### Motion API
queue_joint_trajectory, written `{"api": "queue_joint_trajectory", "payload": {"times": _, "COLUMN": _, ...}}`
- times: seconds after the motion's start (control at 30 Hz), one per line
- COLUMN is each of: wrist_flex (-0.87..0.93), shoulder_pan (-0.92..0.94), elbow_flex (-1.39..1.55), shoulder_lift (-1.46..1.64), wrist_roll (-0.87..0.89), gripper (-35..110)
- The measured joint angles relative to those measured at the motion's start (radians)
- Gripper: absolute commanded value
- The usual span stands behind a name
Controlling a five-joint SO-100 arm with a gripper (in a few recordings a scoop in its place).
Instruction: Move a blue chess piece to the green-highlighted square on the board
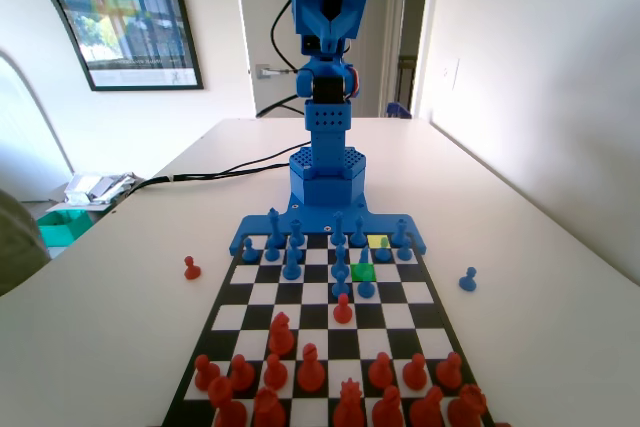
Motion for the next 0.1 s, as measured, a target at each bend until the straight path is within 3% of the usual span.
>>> {"api": "queue_joint_trajectory", "payload": {"times": 0.1, "wrist_flex": 0.000, "shoulder_pan": 0.000, "elbow_flex": 0.000, "shoulder_lift": 0.000, "wrist_roll": 0.000, "gripper": 2}}
